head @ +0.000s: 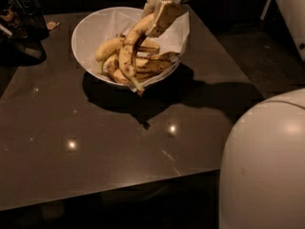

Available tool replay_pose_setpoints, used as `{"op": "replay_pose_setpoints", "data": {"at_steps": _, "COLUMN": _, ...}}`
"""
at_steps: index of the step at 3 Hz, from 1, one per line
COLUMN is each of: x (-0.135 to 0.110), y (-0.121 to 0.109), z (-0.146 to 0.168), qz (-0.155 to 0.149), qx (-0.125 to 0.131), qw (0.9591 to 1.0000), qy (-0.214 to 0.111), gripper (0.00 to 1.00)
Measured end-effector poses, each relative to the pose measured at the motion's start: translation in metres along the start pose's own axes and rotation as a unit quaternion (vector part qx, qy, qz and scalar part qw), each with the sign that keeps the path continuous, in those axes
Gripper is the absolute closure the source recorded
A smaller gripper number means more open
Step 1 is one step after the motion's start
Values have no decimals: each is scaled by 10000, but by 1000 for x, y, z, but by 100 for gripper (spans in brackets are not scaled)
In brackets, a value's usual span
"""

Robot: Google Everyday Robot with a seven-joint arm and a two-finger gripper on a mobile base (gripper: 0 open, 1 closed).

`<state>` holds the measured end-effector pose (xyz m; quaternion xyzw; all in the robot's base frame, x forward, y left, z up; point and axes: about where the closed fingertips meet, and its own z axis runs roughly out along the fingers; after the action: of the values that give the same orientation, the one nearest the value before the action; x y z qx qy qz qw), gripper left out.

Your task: Pick banana from white bowl

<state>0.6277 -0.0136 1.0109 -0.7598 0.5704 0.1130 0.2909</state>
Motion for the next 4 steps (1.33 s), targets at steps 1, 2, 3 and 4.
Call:
{"op": "replay_pose_setpoints", "data": {"at_steps": 1, "x": 0, "y": 0, "z": 0, "qz": 1, "qx": 1, "qw": 10000, "qy": 0, "gripper": 100}}
{"op": "replay_pose_setpoints", "data": {"at_steps": 2, "x": -4, "y": 23, "z": 8, "qz": 171, "qx": -239, "qw": 9995, "qy": -85, "gripper": 100}}
{"op": "replay_pose_setpoints", "data": {"at_steps": 3, "x": -12, "y": 69, "z": 30, "qz": 454, "qx": -708, "qw": 9964, "qy": -91, "gripper": 100}}
{"op": "replay_pose_setpoints", "data": {"at_steps": 4, "x": -22, "y": 75, "z": 26, "qz": 411, "qx": -672, "qw": 9968, "qy": -148, "gripper": 100}}
